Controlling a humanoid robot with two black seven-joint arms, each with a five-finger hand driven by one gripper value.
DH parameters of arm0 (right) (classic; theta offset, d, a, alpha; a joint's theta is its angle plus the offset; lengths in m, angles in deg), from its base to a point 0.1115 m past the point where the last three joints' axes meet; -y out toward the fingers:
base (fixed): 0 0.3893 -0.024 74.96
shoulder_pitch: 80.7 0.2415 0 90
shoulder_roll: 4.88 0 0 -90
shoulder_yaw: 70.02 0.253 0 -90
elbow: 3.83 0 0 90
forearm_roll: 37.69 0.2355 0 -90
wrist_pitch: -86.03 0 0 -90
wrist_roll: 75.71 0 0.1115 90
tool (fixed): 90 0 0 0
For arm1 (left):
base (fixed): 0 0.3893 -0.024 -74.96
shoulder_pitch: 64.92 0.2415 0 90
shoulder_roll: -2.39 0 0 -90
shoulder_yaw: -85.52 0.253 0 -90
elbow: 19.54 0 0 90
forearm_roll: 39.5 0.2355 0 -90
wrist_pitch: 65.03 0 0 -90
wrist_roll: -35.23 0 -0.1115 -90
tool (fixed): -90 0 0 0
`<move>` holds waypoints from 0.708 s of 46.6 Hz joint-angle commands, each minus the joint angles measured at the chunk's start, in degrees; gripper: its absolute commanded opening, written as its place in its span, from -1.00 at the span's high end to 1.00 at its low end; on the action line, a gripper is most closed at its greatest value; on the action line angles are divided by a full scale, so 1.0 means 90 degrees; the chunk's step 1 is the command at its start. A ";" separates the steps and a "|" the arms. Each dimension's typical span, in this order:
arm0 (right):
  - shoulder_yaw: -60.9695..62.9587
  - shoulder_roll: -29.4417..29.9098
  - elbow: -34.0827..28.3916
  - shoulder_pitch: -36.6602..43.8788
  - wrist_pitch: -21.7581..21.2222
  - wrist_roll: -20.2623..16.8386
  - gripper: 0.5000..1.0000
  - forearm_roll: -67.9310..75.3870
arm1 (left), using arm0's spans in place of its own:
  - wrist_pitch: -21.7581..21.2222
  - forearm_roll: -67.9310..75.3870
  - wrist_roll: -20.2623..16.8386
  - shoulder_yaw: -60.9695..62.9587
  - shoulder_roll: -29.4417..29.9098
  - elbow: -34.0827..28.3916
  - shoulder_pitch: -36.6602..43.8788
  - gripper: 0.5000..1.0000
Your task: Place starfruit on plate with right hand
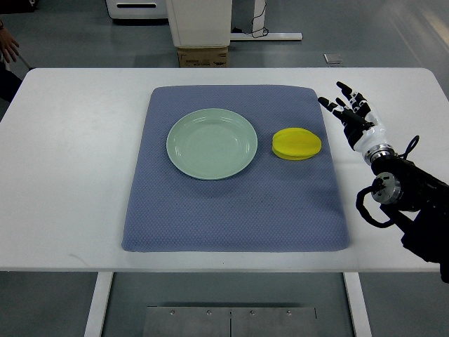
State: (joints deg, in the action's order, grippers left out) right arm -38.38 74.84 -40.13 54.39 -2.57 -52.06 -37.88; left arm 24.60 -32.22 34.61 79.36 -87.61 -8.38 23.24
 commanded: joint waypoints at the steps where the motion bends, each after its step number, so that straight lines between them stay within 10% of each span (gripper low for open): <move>1: 0.0001 0.0000 0.0000 0.0000 0.0000 0.0010 -1.00 0.0002 | 0.0001 0.0001 0.0000 0.0000 0.0000 0.0001 0.0000 -1.00; 33: 0.0001 0.0010 0.0000 0.0000 0.0000 0.0010 -1.00 -0.0008 | 0.0021 0.0011 0.0000 0.0019 0.0000 0.0001 0.0009 -1.00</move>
State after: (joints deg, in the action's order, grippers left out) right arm -38.38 74.91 -40.13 54.39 -2.57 -51.97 -37.91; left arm 24.74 -32.19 34.61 79.46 -87.61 -8.38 23.24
